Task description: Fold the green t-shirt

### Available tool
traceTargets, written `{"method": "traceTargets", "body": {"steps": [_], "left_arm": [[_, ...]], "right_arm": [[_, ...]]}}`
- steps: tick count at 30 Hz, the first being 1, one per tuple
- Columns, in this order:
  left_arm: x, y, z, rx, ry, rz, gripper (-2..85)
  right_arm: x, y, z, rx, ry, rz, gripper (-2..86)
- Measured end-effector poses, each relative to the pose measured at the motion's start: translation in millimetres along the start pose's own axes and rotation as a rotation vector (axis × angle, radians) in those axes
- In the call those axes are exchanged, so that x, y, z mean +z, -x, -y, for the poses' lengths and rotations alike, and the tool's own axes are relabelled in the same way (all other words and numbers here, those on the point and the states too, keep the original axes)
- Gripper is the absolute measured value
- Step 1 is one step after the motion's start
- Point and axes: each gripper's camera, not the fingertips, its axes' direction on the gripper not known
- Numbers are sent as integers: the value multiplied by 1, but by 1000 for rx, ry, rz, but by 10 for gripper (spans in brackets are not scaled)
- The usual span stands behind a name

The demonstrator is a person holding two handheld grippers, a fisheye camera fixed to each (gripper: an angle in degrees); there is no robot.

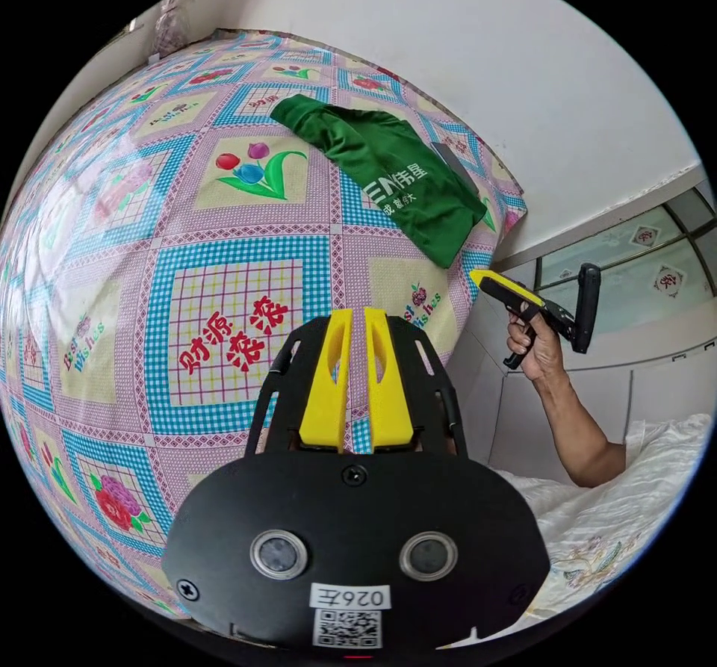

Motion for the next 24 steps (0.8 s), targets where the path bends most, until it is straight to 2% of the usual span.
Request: {"method": "traceTargets", "body": {"steps": [24], "left_arm": [[110, -21, 150, 66, 105, -13, 85]], "right_arm": [[24, -38, 27, 32, 36, 101, 27]]}}
